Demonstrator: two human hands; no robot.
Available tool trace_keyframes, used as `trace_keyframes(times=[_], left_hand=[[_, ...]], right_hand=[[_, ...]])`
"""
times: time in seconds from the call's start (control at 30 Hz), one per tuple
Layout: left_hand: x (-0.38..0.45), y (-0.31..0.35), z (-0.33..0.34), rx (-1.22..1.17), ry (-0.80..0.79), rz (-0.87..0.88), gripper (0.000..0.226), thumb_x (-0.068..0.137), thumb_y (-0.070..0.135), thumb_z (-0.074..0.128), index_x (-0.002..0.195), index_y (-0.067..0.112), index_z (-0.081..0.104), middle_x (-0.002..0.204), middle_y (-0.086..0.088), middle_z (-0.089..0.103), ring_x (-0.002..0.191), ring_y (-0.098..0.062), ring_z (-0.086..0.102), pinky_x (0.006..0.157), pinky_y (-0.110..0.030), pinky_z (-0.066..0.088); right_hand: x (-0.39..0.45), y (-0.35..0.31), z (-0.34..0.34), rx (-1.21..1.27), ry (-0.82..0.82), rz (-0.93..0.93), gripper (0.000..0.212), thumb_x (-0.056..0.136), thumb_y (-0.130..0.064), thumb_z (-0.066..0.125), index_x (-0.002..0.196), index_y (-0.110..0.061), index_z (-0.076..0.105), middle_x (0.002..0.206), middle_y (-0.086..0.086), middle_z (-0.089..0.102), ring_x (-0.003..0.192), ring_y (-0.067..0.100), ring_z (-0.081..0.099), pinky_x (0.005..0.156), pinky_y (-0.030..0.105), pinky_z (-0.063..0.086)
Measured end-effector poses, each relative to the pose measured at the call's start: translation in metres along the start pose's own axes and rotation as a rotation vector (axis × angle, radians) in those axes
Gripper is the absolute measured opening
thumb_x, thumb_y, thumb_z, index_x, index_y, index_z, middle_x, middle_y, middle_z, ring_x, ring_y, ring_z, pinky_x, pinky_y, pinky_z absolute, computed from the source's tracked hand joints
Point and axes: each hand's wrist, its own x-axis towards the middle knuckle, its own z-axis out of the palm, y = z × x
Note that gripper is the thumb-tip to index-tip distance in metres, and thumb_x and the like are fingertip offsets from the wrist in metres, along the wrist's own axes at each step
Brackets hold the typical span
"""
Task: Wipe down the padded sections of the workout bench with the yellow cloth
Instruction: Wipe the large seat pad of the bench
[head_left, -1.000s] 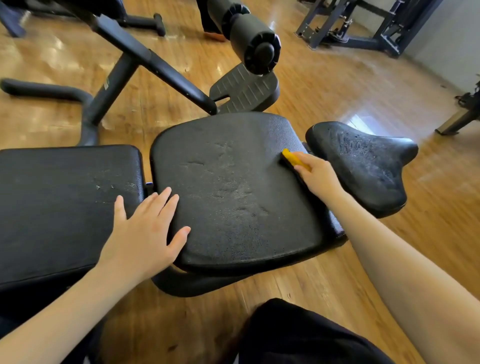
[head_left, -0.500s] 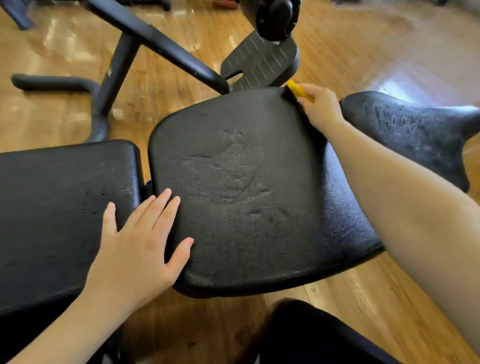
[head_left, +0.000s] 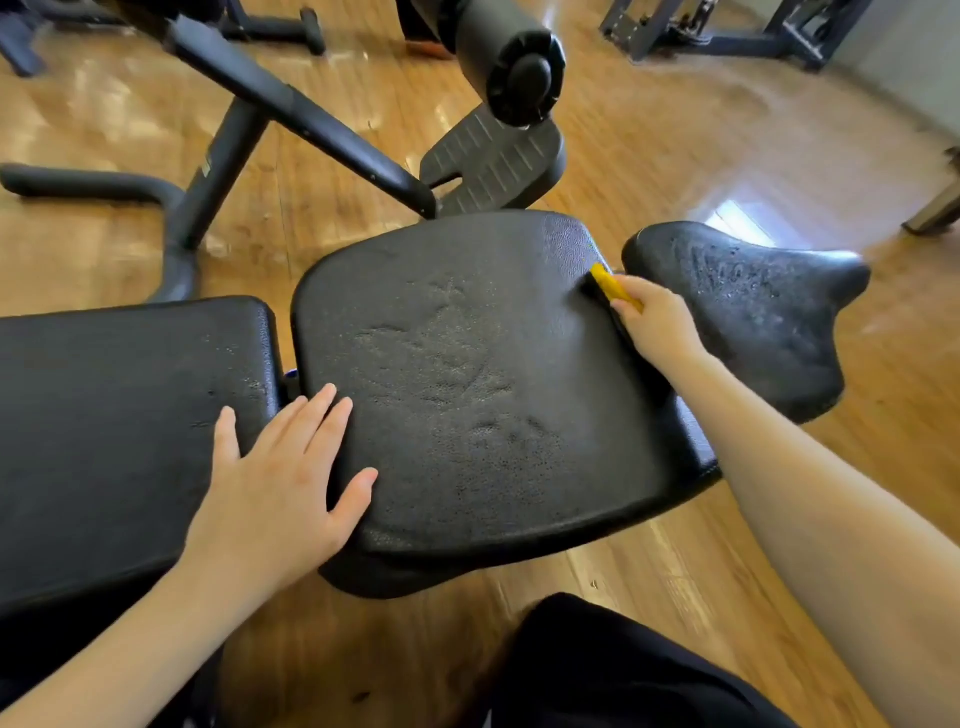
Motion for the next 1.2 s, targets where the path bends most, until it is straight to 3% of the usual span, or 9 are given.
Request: trace_keyframes(times=[0.13, 0.33, 0.43, 0.57, 0.7, 0.87, 1.0, 1.1, 1.2], left_hand=[[0.000, 0.001, -0.003, -0.033, -0.034, -0.007, 0.074, 0.083, 0.058, 0.022, 0.135, 0.012, 0.047, 0.141, -0.007, 0.046, 0.128, -0.025, 0.047, 0.101, -0.067, 0.024], [-0.002, 0.003, -0.010, -0.069, -0.057, -0.028, 0.072, 0.088, 0.060, 0.016, 0.148, 0.021, 0.020, 0.156, 0.002, 0.016, 0.143, -0.017, 0.018, 0.111, -0.059, 0.006], [-0.004, 0.004, -0.013, -0.050, -0.105, -0.016, 0.071, 0.091, 0.059, 0.022, 0.149, 0.020, 0.010, 0.158, 0.002, 0.005, 0.145, -0.017, 0.009, 0.111, -0.060, 0.003], [-0.006, 0.000, -0.021, 0.023, -0.217, 0.058, 0.089, 0.083, 0.073, 0.018, 0.149, 0.018, -0.001, 0.158, -0.001, -0.007, 0.145, -0.021, 0.000, 0.111, -0.061, 0.000], [-0.006, -0.004, -0.023, 0.029, -0.267, 0.102, 0.099, 0.076, 0.080, 0.019, 0.149, 0.017, -0.004, 0.158, -0.004, -0.010, 0.145, -0.025, -0.002, 0.110, -0.063, -0.001], [-0.002, -0.009, -0.024, 0.026, -0.313, 0.146, 0.107, 0.073, 0.083, 0.028, 0.149, 0.016, -0.007, 0.157, -0.005, -0.012, 0.144, -0.025, -0.008, 0.108, -0.064, -0.002], [-0.002, -0.018, -0.028, 0.036, -0.337, 0.173, 0.112, 0.072, 0.082, 0.037, 0.148, 0.014, -0.008, 0.157, -0.004, -0.012, 0.144, -0.024, -0.014, 0.111, -0.059, 0.000], [-0.003, -0.021, -0.030, 0.035, -0.337, 0.169, 0.112, 0.073, 0.080, 0.039, 0.148, 0.013, -0.011, 0.157, -0.006, -0.013, 0.143, -0.026, -0.014, 0.113, -0.054, 0.001], [-0.003, -0.023, -0.029, -0.004, -0.314, 0.147, 0.110, 0.076, 0.077, 0.039, 0.147, 0.011, -0.010, 0.157, -0.007, -0.012, 0.143, -0.025, -0.014, 0.114, -0.051, 0.001]], right_hand=[[-0.055, 0.007, -0.020, -0.025, -0.035, 0.016, 0.035, 0.091, -0.015, 0.052, 0.125, -0.019, 0.056, 0.127, 0.002, 0.059, 0.118, 0.023, 0.053, 0.094, 0.023, 0.032], [-0.121, 0.015, -0.039, -0.026, -0.031, 0.089, 0.033, 0.092, -0.013, 0.050, 0.125, -0.017, 0.056, 0.126, 0.002, 0.059, 0.119, 0.021, 0.051, 0.088, 0.014, 0.028], [-0.138, 0.012, -0.040, -0.018, -0.009, 0.126, 0.033, 0.094, -0.014, 0.047, 0.126, -0.018, 0.055, 0.128, 0.001, 0.057, 0.120, 0.020, 0.050, 0.093, 0.018, 0.030], [-0.149, -0.011, -0.037, -0.044, 0.007, 0.160, 0.036, 0.094, -0.012, 0.045, 0.129, -0.019, 0.053, 0.132, 0.004, 0.055, 0.122, 0.023, 0.048, 0.099, 0.028, 0.033], [-0.172, -0.047, -0.023, -0.091, -0.052, -0.004, 0.040, 0.091, -0.002, 0.046, 0.129, -0.015, 0.052, 0.129, -0.005, 0.052, 0.126, 0.016, 0.043, 0.101, 0.014, 0.022], [-0.197, -0.107, 0.020, -0.163, -0.194, -0.253, 0.042, 0.091, -0.007, 0.048, 0.132, -0.016, 0.048, 0.141, 0.002, 0.044, 0.136, 0.018, 0.034, 0.112, 0.019, 0.013], [-0.206, -0.158, 0.051, -0.156, -0.273, -0.425, 0.044, 0.093, -0.012, 0.044, 0.137, -0.014, 0.042, 0.146, 0.005, 0.038, 0.138, 0.022, 0.030, 0.116, 0.034, 0.019], [-0.198, -0.183, 0.065, -0.205, -0.364, -0.495, 0.045, 0.097, -0.018, 0.040, 0.141, -0.017, 0.033, 0.151, 0.000, 0.029, 0.142, 0.018, 0.018, 0.116, 0.030, 0.012], [-0.185, -0.201, 0.071, -0.218, -0.412, -0.625, 0.044, 0.095, -0.014, 0.043, 0.139, -0.015, 0.036, 0.149, 0.002, 0.033, 0.141, 0.019, 0.021, 0.115, 0.025, 0.010]])
